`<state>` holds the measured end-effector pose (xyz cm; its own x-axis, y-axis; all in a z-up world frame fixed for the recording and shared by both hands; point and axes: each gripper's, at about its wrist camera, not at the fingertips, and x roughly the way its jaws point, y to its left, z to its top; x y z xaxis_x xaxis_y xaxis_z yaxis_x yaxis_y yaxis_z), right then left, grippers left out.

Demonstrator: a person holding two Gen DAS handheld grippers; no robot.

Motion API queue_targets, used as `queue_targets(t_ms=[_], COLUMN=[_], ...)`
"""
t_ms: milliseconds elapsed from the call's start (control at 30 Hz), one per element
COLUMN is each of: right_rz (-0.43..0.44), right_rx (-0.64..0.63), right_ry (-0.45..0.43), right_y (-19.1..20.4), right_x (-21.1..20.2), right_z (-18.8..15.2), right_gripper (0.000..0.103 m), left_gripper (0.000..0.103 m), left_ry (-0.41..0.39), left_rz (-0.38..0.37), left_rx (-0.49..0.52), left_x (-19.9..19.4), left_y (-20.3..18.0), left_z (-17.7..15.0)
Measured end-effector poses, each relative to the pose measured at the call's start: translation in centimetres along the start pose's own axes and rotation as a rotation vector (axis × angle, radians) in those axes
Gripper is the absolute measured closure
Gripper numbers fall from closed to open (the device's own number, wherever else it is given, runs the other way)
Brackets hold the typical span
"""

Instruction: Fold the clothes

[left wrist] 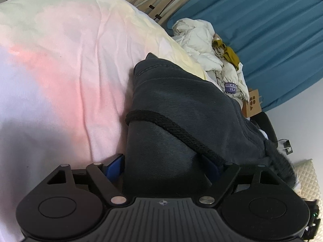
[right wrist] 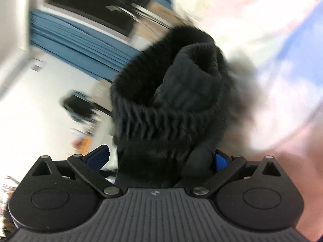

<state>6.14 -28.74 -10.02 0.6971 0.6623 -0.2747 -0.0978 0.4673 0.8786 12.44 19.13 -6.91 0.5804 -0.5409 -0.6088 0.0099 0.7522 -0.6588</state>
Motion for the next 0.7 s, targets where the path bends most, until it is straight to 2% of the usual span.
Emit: queue_targets(t_ms=[100, 167, 300, 400, 433, 467, 567, 700], right_rz=[-0.009, -0.063, -0.137, -0.195, -0.209, -0.217, -0.215, -0.218], right_rx=[0.016, 0.05, 0.056, 0.004, -0.008, -0.017, -0.045, -0.102], right_ry=[-0.006, -0.001, 0.001, -0.016, -0.025, -0.034, -0.054, -0.084], right_y=[-0.2, -1.1, -2.2, -1.4, -1.2, -1.0, -0.4, 1.5], right_x=[0.4, 1.4, 2.4, 2.2, 2.2, 2.0, 1.4, 0.8], right_z=[0.2, 0.1, -0.1, -0.4, -0.6, -0.7, -0.7, -0.6], right_gripper=[0.001, 0.002, 0.011, 0.027, 0.04, 0.049, 0.057, 0.061], left_gripper=[0.023, 0.024, 0.028, 0.038, 0.043, 0.047, 0.058, 0.066], left_ry=[0.005, 0.009, -0.001, -0.021, -0.028, -0.036, -0.069, -0.136], left_rz=[-0.008, -0.008, 0.022, 0.045, 0.053, 0.057, 0.079, 0.095], left_rx=[0.002, 0.015, 0.051, 0.099, 0.116, 0.124, 0.16, 0.193], left_x=[0.2, 0.5, 0.8, 0.5, 0.4, 0.3, -0.2, -1.9], left_y=[-0.1, -0.4, -1.1, -1.9, -2.2, -2.4, -3.6, -5.0], left_z=[0.0, 0.0, -0.3, -0.7, -0.8, -1.0, -1.5, -2.6])
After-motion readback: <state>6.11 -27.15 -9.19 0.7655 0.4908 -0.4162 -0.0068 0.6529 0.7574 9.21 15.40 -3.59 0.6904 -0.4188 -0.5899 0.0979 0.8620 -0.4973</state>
